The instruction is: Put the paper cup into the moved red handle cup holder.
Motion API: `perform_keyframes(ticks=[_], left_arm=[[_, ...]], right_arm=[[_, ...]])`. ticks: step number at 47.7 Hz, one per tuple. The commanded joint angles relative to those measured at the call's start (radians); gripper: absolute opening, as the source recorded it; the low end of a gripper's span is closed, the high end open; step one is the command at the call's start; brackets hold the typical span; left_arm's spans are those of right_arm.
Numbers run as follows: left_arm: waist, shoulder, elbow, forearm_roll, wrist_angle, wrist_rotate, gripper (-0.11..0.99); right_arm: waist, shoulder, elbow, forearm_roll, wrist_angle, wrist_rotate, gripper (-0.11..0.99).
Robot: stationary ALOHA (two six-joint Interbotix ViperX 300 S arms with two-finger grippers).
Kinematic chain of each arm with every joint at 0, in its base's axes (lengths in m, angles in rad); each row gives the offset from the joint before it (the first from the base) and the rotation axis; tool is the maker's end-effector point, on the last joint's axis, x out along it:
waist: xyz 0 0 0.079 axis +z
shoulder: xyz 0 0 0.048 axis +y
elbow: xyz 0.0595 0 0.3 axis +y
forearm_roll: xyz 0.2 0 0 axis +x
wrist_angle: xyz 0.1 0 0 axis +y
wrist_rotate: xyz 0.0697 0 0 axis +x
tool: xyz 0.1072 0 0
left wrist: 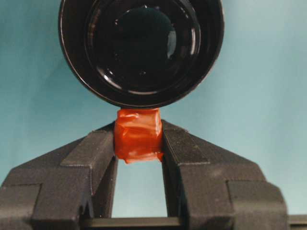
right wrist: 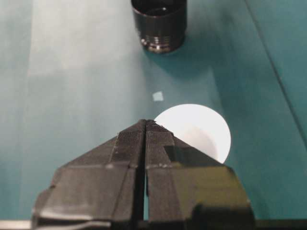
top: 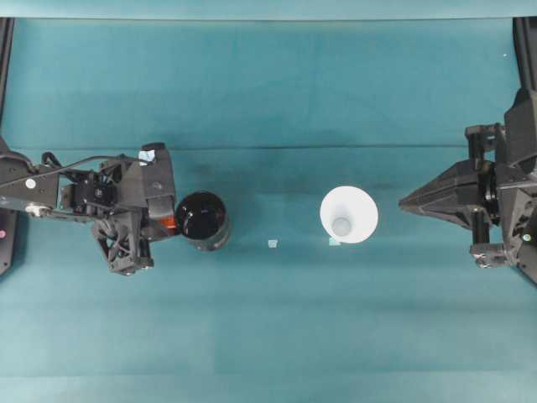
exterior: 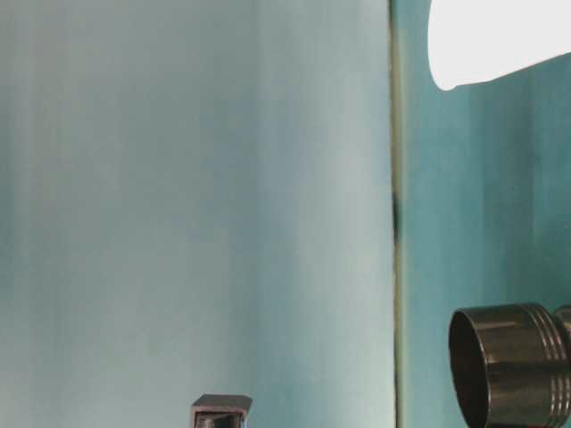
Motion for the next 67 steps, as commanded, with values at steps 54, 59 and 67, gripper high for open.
perform_keyframes(ticks=[54,59,67], left_arm=[[0.006,-0.012,-0.23,0.005,-0.003,0.106,0.29],[0.006,0.023,-0.247,0.005,-0.012,0.107,0.29],[0.006,0.057,-0.268,0.005,-0.038,0.107,0.29]], right_arm=[[-0.003,0.003,-0.018,0.002,-0.005,0.008,-0.1],[-0.005,0.003,-0.018,0.0,-0.003,0.008,-0.1],[-0.005,0.003,-0.017,0.0,-0.003,0.008,-0.1]])
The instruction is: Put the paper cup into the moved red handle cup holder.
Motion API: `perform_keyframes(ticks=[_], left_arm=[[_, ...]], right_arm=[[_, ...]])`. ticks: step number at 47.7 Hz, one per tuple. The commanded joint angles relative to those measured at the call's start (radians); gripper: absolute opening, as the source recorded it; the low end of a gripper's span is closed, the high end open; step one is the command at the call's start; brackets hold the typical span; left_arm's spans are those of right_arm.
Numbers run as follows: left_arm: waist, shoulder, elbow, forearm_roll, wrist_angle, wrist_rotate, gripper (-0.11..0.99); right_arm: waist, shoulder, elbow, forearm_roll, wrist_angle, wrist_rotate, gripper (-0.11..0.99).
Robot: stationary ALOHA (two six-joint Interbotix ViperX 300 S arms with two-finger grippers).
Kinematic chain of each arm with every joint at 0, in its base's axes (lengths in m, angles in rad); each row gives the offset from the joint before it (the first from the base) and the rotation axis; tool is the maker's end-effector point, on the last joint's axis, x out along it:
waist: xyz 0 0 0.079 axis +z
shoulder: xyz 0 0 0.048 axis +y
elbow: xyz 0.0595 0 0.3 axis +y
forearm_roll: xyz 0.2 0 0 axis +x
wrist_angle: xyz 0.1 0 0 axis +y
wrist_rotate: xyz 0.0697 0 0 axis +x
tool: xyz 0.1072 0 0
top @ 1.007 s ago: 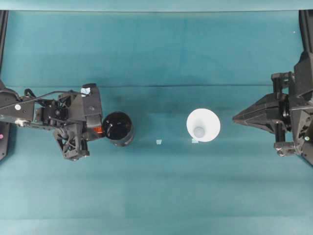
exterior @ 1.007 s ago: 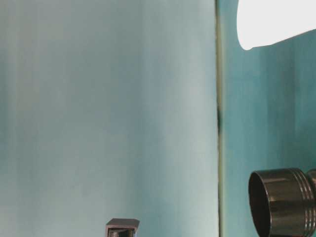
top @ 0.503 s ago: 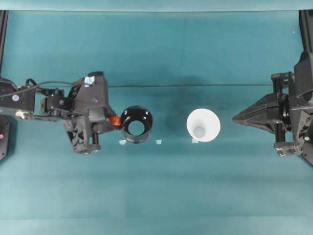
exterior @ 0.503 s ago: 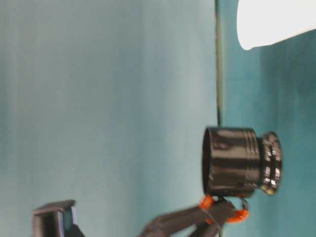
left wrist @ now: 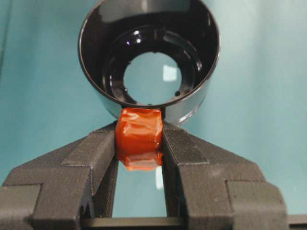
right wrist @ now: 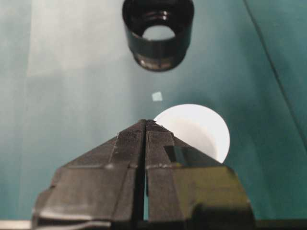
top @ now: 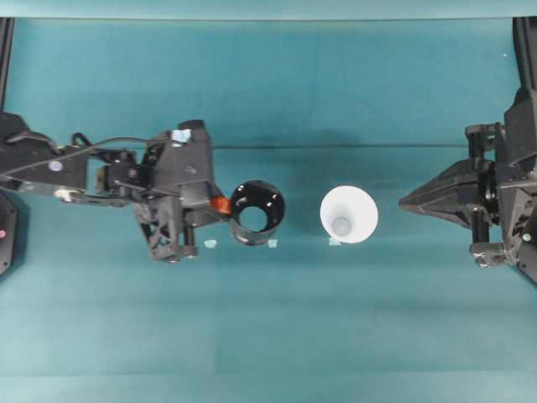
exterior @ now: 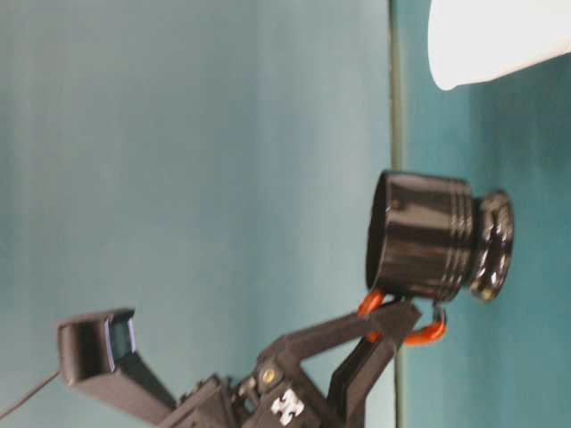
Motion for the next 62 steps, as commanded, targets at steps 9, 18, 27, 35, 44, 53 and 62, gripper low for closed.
perform_keyframes(ticks=[9,18,27,35,44,53,62], left_arm=[[-0.002,0.021,-0.052,0.003,-0.032,0.002,0.29],[-0.002,0.028,-0.06,0.003,-0.032,0.002,0.29],[-0.002,0.028,-0.058,0.003,-0.032,0.002,0.29],[-0.002,0.031,-0.052,0.003,-0.051,0.002,0.29],[-0.002,0.054,-0.041,0.003,-0.078,-0.005,0.29],[-0.002,0.103,-0.008,0.003,-0.147,-0.018,0.29],[-0.002,0.133,-0.005,0.003,-0.175,-0.025,0.29]], right_arm=[[-0.002,0.005,-0.015,0.002,-0.005,0.008,-0.1],[-0.005,0.005,-0.012,0.0,-0.006,0.008,-0.1],[-0.008,0.003,-0.012,0.0,-0.005,0.008,-0.1],[-0.008,0.003,-0.012,0.0,-0.006,0.008,-0.1],[-0.008,0.003,-0.012,-0.002,-0.006,0.008,-0.1],[-0.008,0.005,-0.012,-0.002,-0.006,0.008,-0.1],[-0.008,0.003,-0.011,0.0,-0.005,0.008,-0.1]])
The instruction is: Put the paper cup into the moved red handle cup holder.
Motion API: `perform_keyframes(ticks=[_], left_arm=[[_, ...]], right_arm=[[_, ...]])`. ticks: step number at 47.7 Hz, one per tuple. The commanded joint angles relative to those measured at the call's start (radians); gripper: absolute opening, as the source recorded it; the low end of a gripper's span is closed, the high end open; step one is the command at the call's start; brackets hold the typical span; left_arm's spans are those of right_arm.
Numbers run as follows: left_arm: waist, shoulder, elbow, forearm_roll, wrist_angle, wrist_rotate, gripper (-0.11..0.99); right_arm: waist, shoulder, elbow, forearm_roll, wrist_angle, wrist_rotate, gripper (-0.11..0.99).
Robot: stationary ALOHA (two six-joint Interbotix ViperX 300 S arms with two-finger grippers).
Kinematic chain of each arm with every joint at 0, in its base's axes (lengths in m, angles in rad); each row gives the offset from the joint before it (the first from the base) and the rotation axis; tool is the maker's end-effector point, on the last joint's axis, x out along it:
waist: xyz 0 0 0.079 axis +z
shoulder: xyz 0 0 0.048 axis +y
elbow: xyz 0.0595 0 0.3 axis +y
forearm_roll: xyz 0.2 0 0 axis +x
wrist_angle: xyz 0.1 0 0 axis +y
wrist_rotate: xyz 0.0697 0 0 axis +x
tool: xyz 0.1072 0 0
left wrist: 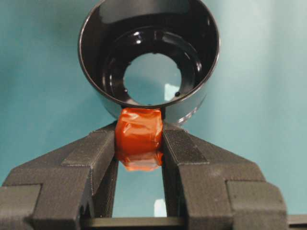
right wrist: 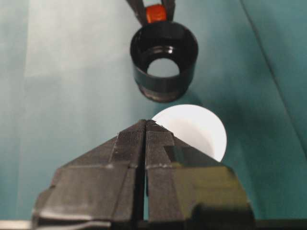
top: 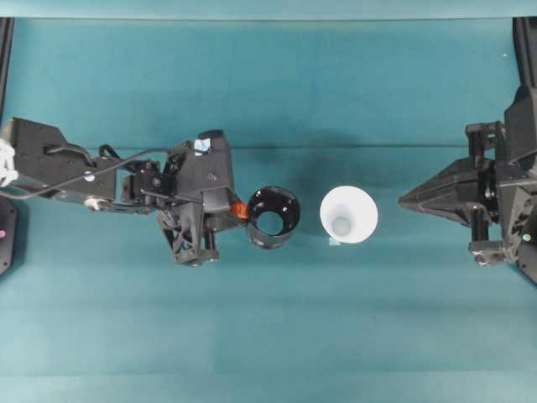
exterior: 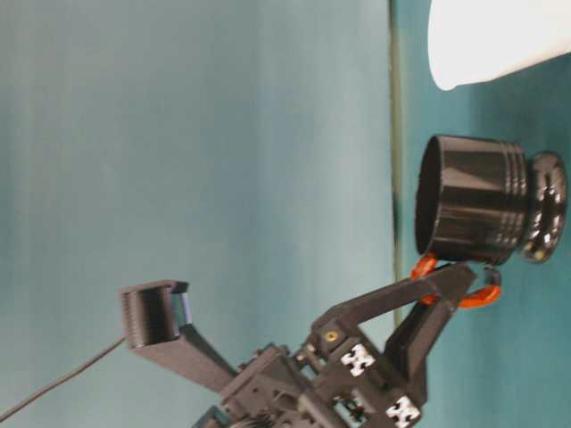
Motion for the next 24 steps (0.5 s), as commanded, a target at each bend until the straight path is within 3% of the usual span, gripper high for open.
perform_keyframes(ticks=[1,24], left_arm=[[-0.003,0.006,-0.009,0.002,-0.018,0.002,0.29],[-0.014,0.025,0.003,0.002,-0.031,-0.002,0.29]], right_arm=[[-0.002,0.003,-0.012,0.0,-0.003,0.008,-0.1],[-0.003,0.003,-0.008,0.0,-0.003,0.008,-0.1]])
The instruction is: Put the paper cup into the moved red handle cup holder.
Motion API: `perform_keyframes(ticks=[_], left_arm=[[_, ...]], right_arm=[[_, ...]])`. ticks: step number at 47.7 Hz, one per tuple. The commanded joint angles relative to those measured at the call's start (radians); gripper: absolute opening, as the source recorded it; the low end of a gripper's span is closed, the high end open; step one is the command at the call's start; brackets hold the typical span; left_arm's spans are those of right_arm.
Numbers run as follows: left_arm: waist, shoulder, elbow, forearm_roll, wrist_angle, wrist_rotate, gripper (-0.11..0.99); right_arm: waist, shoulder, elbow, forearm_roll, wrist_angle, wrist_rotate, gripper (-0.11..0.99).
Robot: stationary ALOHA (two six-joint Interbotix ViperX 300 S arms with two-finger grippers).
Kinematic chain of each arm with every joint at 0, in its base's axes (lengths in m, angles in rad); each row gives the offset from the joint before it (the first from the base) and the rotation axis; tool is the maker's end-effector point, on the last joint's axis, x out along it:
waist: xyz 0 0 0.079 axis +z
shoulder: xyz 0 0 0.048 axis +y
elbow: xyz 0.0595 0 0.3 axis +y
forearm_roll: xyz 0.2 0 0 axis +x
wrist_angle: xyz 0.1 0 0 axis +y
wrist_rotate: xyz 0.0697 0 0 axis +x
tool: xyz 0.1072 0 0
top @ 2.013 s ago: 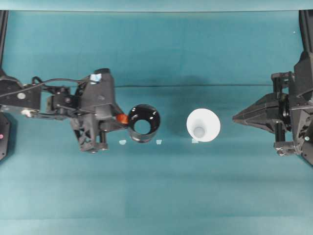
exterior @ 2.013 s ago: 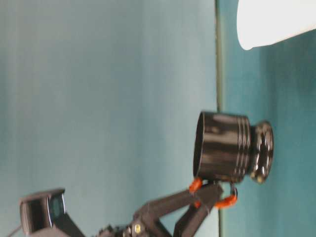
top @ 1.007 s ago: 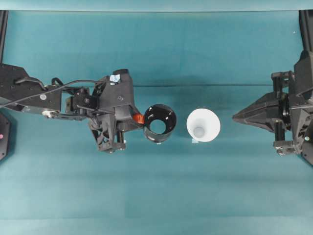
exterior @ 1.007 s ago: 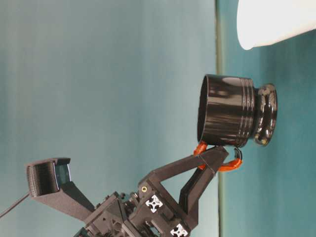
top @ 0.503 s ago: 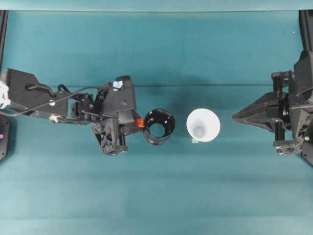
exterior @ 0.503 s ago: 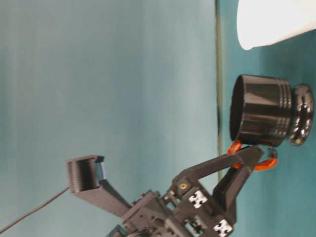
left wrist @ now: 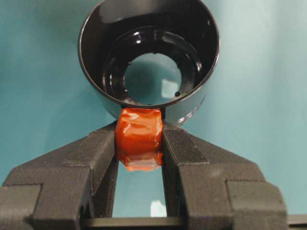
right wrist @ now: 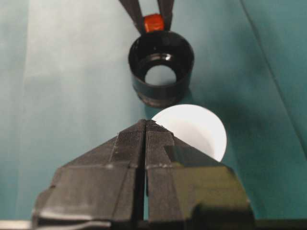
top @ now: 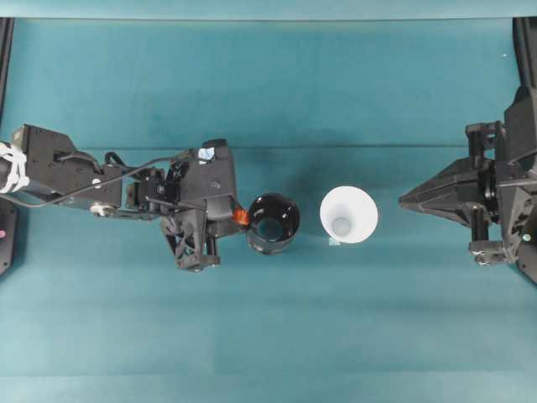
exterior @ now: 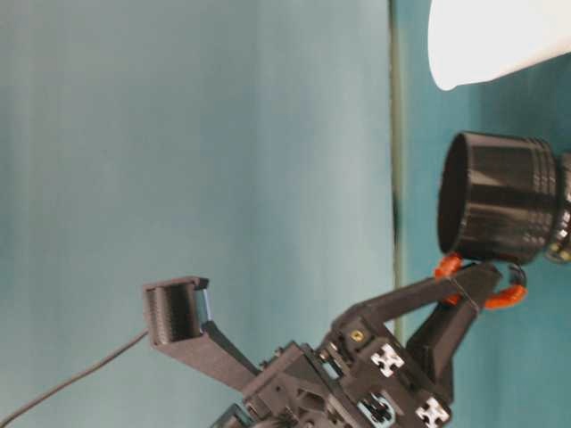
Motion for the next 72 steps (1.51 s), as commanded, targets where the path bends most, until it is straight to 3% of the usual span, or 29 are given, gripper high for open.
perform_keyframes(ticks=[1,12,32,55,57,66,68,72], left_arm=[[-0.002,-0.005,-0.006,0.002,-0.012,0.0,0.29],[-0.002,-0.002,-0.003,0.002,-0.067,0.009,0.29],[-0.002,0.006,0.0,0.002,-0.06,-0.002,0.29],[-0.003,0.014,0.012,0.002,-0.06,-0.055,0.3],[-0.003,0.014,0.012,0.002,-0.061,-0.063,0.36],[-0.003,0.014,0.011,0.002,-0.067,-0.067,0.89],[-0.003,0.014,0.009,0.002,-0.069,-0.066,0.95],[-0.003,0.015,0.006,0.0,-0.072,-0.066,0.92]], right_arm=[[-0.002,0.005,-0.009,-0.002,-0.006,0.008,-0.1],[-0.002,0.003,-0.006,-0.002,-0.006,0.008,-0.1],[-0.002,0.003,-0.006,-0.002,-0.005,0.008,-0.1],[-0.002,0.003,-0.006,0.0,-0.005,0.008,-0.1],[-0.002,0.005,-0.006,-0.002,-0.005,0.008,-0.1],[-0.002,0.003,-0.006,-0.002,-0.005,0.008,-0.1],[-0.002,0.003,-0.005,-0.002,-0.005,0.008,-0.1],[-0.002,0.003,-0.006,-0.002,-0.005,0.008,-0.1]])
